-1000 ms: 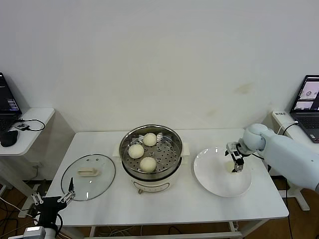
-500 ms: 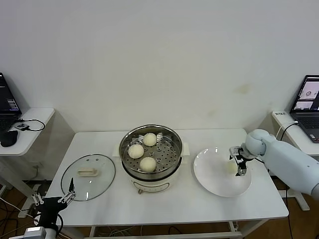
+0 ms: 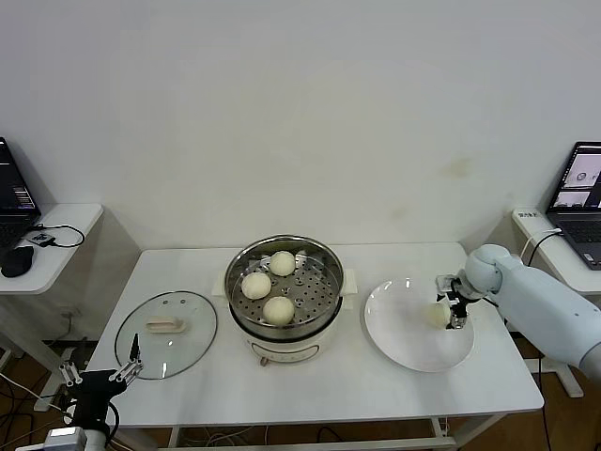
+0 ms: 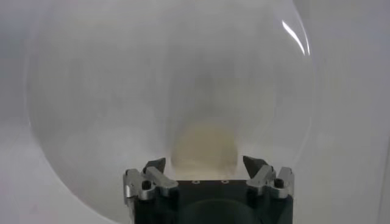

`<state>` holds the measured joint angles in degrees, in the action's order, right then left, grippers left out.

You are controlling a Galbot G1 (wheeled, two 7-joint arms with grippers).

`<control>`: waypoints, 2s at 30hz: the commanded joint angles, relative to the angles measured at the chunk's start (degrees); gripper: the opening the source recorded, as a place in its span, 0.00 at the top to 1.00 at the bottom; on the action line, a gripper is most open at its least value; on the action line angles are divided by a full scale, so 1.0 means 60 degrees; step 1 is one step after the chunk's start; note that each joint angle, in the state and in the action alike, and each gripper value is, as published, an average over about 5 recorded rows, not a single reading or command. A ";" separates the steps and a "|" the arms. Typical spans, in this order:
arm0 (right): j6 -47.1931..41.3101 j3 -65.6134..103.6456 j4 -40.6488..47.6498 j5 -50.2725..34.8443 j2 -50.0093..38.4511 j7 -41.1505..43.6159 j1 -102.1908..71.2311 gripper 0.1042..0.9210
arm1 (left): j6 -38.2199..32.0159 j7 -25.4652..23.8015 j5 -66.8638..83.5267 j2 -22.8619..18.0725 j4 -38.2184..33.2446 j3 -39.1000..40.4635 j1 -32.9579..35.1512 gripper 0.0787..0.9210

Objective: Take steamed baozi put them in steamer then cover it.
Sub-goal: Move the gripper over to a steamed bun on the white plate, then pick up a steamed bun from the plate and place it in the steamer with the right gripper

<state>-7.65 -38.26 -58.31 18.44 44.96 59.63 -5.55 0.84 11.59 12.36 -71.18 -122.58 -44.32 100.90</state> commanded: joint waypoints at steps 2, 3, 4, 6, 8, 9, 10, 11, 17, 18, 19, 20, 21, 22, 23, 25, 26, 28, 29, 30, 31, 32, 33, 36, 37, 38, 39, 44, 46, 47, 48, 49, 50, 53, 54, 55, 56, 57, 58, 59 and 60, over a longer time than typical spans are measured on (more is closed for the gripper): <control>0.0015 0.0129 0.0124 0.0086 0.0082 0.0003 -0.0062 0.29 | 0.0007 -0.0001 -0.0008 -0.0006 0.0000 0.0011 0.0003 0.12; 0.0019 0.0133 0.0127 0.0085 0.0097 0.0001 -0.0063 0.30 | 0.0006 0.0000 -0.0008 -0.0005 0.0000 0.0010 0.0010 0.12; 0.0023 0.0135 0.0129 0.0084 0.0111 -0.0001 -0.0063 0.31 | 0.0004 0.0001 -0.0007 -0.0002 0.0000 0.0007 0.0017 0.12; 0.0028 0.0133 0.0128 0.0083 0.0135 0.0003 -0.0062 0.32 | 0.0002 0.0005 -0.0004 0.0002 -0.0002 -0.0003 0.0029 0.12; 0.0024 0.0129 0.0115 0.0081 0.0143 0.0004 -0.0059 0.34 | 0.0001 0.0007 -0.0001 0.0003 -0.0009 -0.0017 0.0035 0.12; 0.0019 0.0125 0.0101 0.0079 0.0140 0.0005 -0.0055 0.36 | 0.0001 0.0008 0.0000 0.0002 -0.0017 -0.0021 0.0038 0.12; 0.0013 0.0121 0.0086 0.0076 0.0132 0.0006 -0.0050 0.37 | 0.0002 0.0008 0.0000 0.0001 -0.0024 -0.0025 0.0040 0.12; 0.0008 0.0109 0.0059 0.0067 0.0113 0.0014 -0.0038 0.39 | 0.0002 0.0008 0.0000 0.0001 -0.0032 -0.0026 0.0041 0.12; -0.0164 -0.0299 -0.0493 -0.0305 -0.0212 0.0168 0.0432 0.42 | 0.0009 0.0002 -0.0002 0.0009 -0.0063 -0.0022 0.0038 0.12; -0.0235 -0.0467 -0.0715 -0.0466 -0.0320 0.0206 0.0668 0.42 | 0.0013 0.0000 -0.0003 0.0015 -0.0070 -0.0020 0.0032 0.12; -0.0319 -0.0649 -0.0954 -0.0653 -0.0430 0.0241 0.0929 0.42 | 0.0020 -0.0003 -0.0003 0.0022 -0.0079 -0.0017 0.0023 0.12; -0.0417 -0.0839 -0.1209 -0.0869 -0.0548 0.0281 0.1249 0.42 | 0.0026 -0.0006 -0.0002 0.0027 -0.0086 -0.0015 0.0011 0.12; -0.0515 -0.1024 -0.1475 -0.1093 -0.0657 0.0321 0.1570 0.42 | 0.0035 -0.0010 -0.0002 0.0033 -0.0095 -0.0008 -0.0006 0.12; -0.0620 -0.1217 -0.1737 -0.1334 -0.0750 0.0356 0.1914 0.42 | 0.0043 -0.0012 -0.0002 0.0038 -0.0100 0.0005 -0.0024 0.12; -0.0720 -0.1381 -0.1948 -0.1563 -0.0823 0.0384 0.2233 0.42 | 0.0049 -0.0014 -0.0001 0.0043 -0.0101 0.0026 -0.0042 0.12; -0.0922 -0.1763 -0.2328 -0.1984 -0.0917 0.0443 0.2964 0.41 | 0.0056 -0.0015 -0.0008 0.0050 -0.0099 0.0089 -0.0083 0.12; -0.1020 -0.1982 -0.2512 -0.2185 -0.0941 0.0467 0.3336 0.41 | 0.0061 -0.0016 -0.0013 0.0053 -0.0098 0.0127 -0.0102 0.12; -0.1197 -0.2467 -0.2826 -0.2559 -0.0929 0.0501 0.4103 0.41 | 0.0070 -0.0018 -0.0027 0.0060 -0.0104 0.0198 -0.0140 0.12; -0.1279 -0.2736 -0.2971 -0.2759 -0.0897 0.0507 0.4510 0.41 | 0.0074 -0.0019 -0.0034 0.0065 -0.0109 0.0227 -0.0156 0.12; -0.1359 -0.3000 -0.3108 -0.2984 -0.0846 0.0502 0.4907 0.41 | 0.0078 -0.0021 -0.0038 0.0072 -0.0112 0.0250 -0.0171 0.12; -0.1454 -0.3297 -0.3232 -0.3273 -0.0773 0.0487 0.5368 0.41 | 0.0080 -0.0022 -0.0039 0.0082 -0.0114 0.0269 -0.0186 0.12; -0.1551 -0.3563 -0.3339 -0.3562 -0.0682 0.0469 0.5790 0.41 | 0.0081 -0.0021 -0.0040 0.0092 -0.0113 0.0283 -0.0200 0.12; -0.1661 -0.3797 -0.3434 -0.3867 -0.0564 0.0442 0.6174 0.41 | 0.0082 -0.0020 -0.0038 0.0102 -0.0110 0.0293 -0.0213 0.12; -0.2075 -0.4286 -0.3624 -0.4753 -0.0100 0.0288 0.6971 0.41 | 0.0080 -0.0019 -0.0032 0.0127 -0.0113 0.0307 -0.0239 0.12; -0.2238 -0.4410 -0.3661 -0.5012 0.0085 0.0192 0.7133 0.41 | 0.0078 -0.0018 -0.0027 0.0136 -0.0114 0.0305 -0.0244 0.12; -0.2419 -0.4505 -0.3689 -0.5266 0.0273 0.0074 0.7239 0.40 | 0.0075 -0.0016 -0.0021 0.0143 -0.0114 0.0300 -0.0246 0.12; -0.2603 -0.4580 -0.3709 -0.5470 0.0450 -0.0061 0.7282 0.40 | 0.0070 -0.0012 -0.0013 0.0150 -0.0105 0.0294 -0.0247 0.12; -0.3769 -0.4878 -0.3830 -0.6509 0.1342 -0.0892 0.7039 0.40 | 0.0032 0.0012 0.0013 0.0170 -0.0027 0.0258 -0.0212 0.12; -0.4138 -0.4912 -0.3841 -0.6934 0.1708 -0.1175 0.6844 0.40 | 0.0029 0.0015 0.0012 0.0150 -0.0042 0.0235 -0.0202 0.12; -0.4289 -0.4894 -0.3832 -0.7150 0.1894 -0.1301 0.6749 0.40 | 0.0029 0.0015 0.0010 0.0135 -0.0054 0.0218 -0.0201 0.12; -0.4439 -0.4862 -0.3812 -0.7379 0.2073 -0.1432 0.6659 0.40 | 0.0029 0.0014 0.0008 0.0122 -0.0066 0.0204 -0.0200 0.12; -0.4572 -0.4825 -0.3783 -0.7581 0.2254 -0.1548 0.6573 0.40 | 0.0029 0.0014 0.0007 0.0111 -0.0080 0.0188 -0.0194 0.12; -0.4701 -0.4797 -0.3743 -0.7766 0.2440 -0.1668 0.6490 0.40 | 0.0029 0.0013 0.0006 0.0102 -0.0094 0.0171 -0.0186 0.12; -0.5023 -0.4763 -0.3594 -0.8133 0.2909 -0.1991 0.6268 0.40 | 0.0025 0.0015 0.0010 0.0089 -0.0133 0.0130 -0.0159 0.12; -0.5127 -0.4765 -0.3534 -0.8206 0.3051 -0.2096 0.6178 0.40 | 0.0023 0.0016 0.0011 0.0081 -0.0145 0.0119 -0.0156 0.12; -0.5228 -0.4772 -0.3483 -0.8254 0.3168 -0.2190 0.6090 0.40 | 0.0021 0.0019 0.0011 0.0071 -0.0158 0.0109 -0.0155 0.12; -0.5338 -0.4795 -0.3433 -0.8290 0.3287 -0.2281 0.5980 0.40 | 0.0019 0.0021 0.0011 0.0060 -0.0172 0.0102 -0.0154 0.12; -0.5446 -0.4836 -0.3383 -0.8307 0.3397 -0.2369 0.5867 0.40 | 0.0017 0.0024 0.0012 0.0048 -0.0187 0.0095 -0.0151 0.12; -0.5524 -0.4884 -0.3352 -0.8299 0.3469 -0.2430 0.5775 0.40 | 0.0016 0.0026 0.0013 0.0036 -0.0201 0.0092 -0.0148 0.12; -0.5583 -0.4953 -0.3318 -0.8259 0.3533 -0.2476 0.5672 0.40 | 0.0015 0.0029 0.0013 0.0023 -0.0215 0.0089 -0.0144 0.12; -0.5624 -0.5028 -0.3277 -0.8191 0.3590 -0.2505 0.5573 0.40 | 0.0014 0.0030 0.0012 0.0012 -0.0230 0.0086 -0.0137 0.12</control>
<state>-35.13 -66.16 -78.35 -24.82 59.87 49.25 29.72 0.95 11.73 12.43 -71.02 -123.97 -43.79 100.02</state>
